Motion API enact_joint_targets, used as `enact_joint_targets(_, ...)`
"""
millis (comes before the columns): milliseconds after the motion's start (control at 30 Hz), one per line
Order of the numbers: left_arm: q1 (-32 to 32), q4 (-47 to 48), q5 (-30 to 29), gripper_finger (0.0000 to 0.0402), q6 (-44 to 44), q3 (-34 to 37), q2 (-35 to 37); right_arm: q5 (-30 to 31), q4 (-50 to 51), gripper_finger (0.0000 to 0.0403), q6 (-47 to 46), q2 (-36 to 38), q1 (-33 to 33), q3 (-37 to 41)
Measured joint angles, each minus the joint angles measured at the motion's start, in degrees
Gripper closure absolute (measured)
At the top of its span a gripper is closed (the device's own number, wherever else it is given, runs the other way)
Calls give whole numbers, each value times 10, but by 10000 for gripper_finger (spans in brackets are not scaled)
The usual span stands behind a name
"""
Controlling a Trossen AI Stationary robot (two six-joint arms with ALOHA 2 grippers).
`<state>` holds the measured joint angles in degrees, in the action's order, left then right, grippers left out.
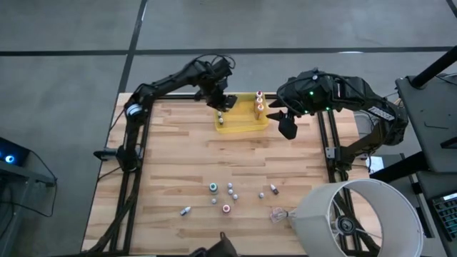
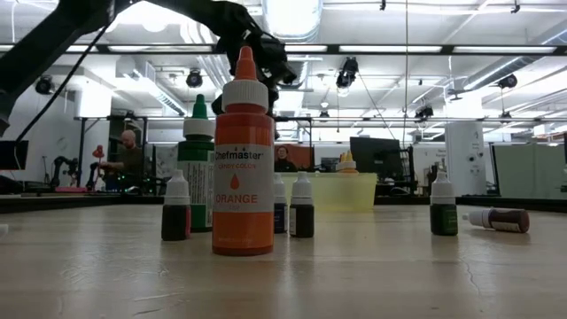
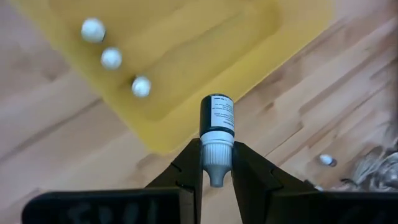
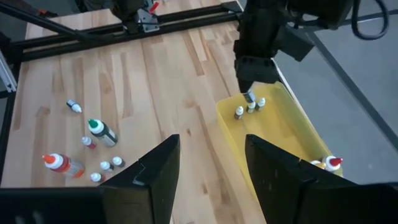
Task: Pick & Place food coloring
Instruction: Put the left small green food coloring bottle into the yellow bin
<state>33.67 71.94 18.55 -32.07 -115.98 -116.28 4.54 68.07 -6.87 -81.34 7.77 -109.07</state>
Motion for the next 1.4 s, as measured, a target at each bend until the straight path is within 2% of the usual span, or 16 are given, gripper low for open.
enact_joint_targets(733, 1, 42, 10, 358, -39, 0, -54, 0, 8, 229, 0, 0, 0, 0)
enact_joint_targets(933, 3, 45, 31, 358, -49, 0, -69, 1, 7, 229, 0, 0, 0, 0)
enact_joint_targets(1400, 4, 91, 37, 358, -51, -6, -75, 1, 7, 229, 10, 0, 0, 0)
